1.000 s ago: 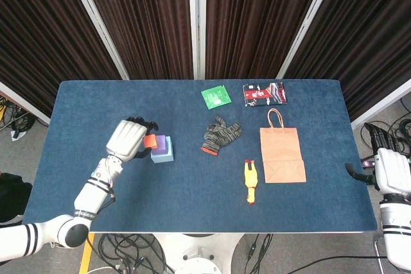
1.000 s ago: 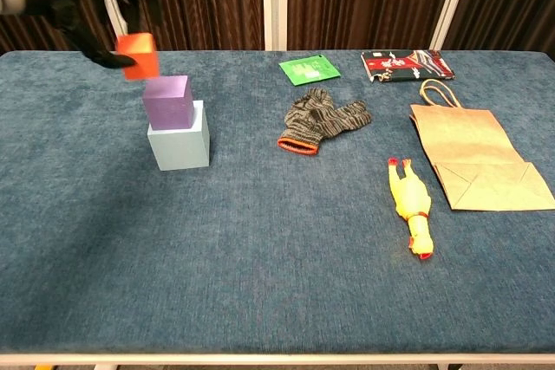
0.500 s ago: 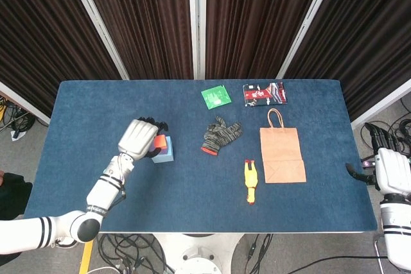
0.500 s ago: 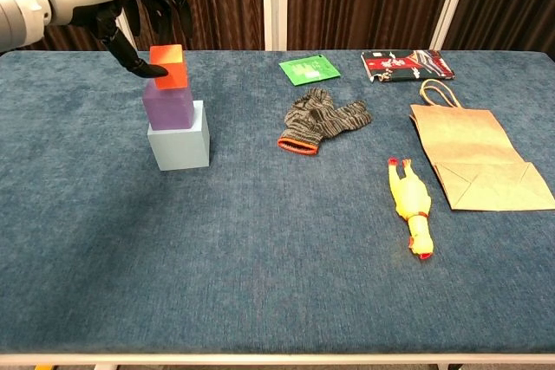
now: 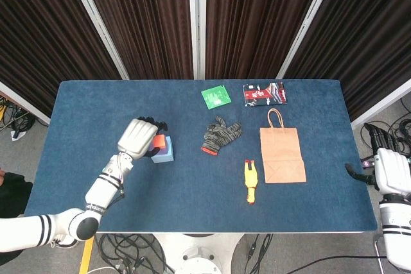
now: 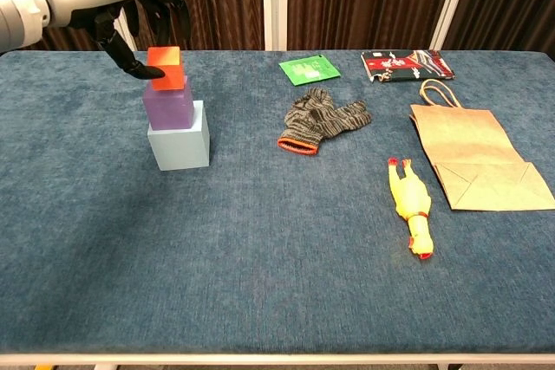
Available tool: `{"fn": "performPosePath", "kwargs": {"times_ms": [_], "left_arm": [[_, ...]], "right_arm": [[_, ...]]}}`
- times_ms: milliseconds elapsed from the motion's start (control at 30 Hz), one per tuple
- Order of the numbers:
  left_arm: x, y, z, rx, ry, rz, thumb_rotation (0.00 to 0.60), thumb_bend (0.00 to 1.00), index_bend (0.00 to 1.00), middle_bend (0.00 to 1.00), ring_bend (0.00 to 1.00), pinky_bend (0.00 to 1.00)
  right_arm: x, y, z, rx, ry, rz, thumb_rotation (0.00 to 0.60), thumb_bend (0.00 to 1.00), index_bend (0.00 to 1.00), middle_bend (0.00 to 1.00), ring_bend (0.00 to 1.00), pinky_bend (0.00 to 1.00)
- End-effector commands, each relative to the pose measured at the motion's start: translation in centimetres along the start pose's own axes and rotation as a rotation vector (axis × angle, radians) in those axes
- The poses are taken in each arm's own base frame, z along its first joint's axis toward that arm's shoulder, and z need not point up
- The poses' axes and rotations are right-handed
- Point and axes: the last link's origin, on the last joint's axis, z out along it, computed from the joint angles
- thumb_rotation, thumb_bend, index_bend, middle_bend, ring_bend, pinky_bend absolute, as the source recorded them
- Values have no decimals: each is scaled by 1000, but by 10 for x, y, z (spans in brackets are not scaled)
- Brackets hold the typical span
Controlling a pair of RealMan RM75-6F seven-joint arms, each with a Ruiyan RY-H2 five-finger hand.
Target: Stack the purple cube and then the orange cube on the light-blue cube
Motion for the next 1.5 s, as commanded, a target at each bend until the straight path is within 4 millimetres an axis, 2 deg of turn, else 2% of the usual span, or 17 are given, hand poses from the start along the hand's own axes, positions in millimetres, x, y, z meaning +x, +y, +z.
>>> {"fn": "performPosePath", "kwargs": {"times_ms": [33, 1000, 1100, 1333, 1500], "left_arm": [[0, 0, 1, -3, -1, -7, 600, 307, 423, 614, 372, 411], [-14, -13, 7, -4, -27, -46, 600, 308, 418, 599, 372, 405], [-14, -15, 5, -11, -40, -47, 600, 283, 380, 526, 360, 395], [-10, -18, 3, -17, -41, -69, 600, 209, 250, 312, 257, 356], [1, -24, -2, -4, -35, -51, 600, 187, 218, 270, 224, 335]], "right_arm": [[0, 0, 0, 1, 2, 2, 600, 153, 20, 59, 0, 0], [-3, -2, 1, -7, -3, -15, 600, 153, 20, 59, 0, 0], [-3, -2, 2, -7, -5, -16, 600, 153, 20, 59, 0, 0], [-3, -4, 2, -6, -6, -16, 600, 153, 21, 59, 0, 0], [-3, -3, 2, -9, -5, -14, 600, 153, 21, 58, 0, 0]]}}
